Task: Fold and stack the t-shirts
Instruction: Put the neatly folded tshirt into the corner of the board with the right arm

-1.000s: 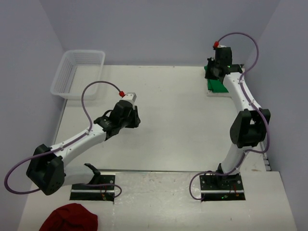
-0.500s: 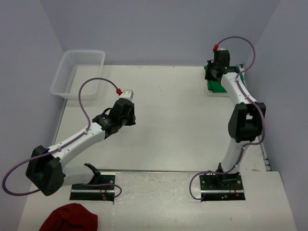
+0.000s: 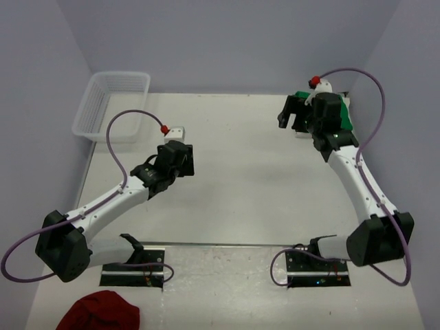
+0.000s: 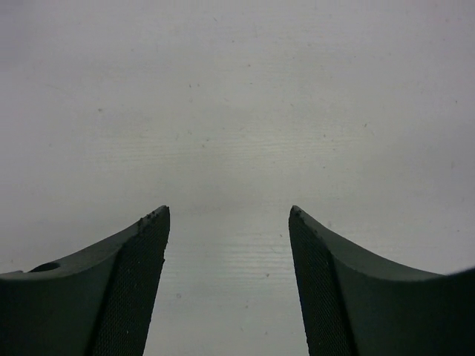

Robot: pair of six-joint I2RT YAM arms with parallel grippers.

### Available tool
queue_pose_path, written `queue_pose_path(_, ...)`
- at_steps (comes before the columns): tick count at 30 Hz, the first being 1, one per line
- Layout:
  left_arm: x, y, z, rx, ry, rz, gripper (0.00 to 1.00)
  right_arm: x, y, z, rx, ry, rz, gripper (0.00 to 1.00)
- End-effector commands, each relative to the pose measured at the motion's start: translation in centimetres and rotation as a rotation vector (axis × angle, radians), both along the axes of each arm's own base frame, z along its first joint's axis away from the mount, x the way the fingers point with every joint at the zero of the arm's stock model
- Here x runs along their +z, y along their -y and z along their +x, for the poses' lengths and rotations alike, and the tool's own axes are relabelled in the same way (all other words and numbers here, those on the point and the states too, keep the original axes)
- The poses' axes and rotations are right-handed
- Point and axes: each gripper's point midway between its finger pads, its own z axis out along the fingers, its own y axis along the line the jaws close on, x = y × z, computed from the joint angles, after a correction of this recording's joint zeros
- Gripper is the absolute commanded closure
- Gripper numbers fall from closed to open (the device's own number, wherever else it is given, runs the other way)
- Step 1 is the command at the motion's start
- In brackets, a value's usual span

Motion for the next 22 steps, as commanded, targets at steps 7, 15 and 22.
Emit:
queue_pose_path(7, 2.8, -3.5, 0.5, 0.176, 0.13, 0.035, 0.17, -2.1, -2.1, -9.8, 0.097, -0.037, 0.15, 0.01)
queue_pose_path(15, 4.4, -5.0, -0.3, 0.156, 0.221, 0.056, 0.0, -3.6, -0.1, -14.5, 0.028, -0.008, 0.09, 0.01)
queue_pose_path(22, 6.9, -7.5, -1.1, 0.221, 0.358, 0.057, 0.0, -4.5, 2.4, -14.3, -0.11, -0.036, 0.031, 0.01)
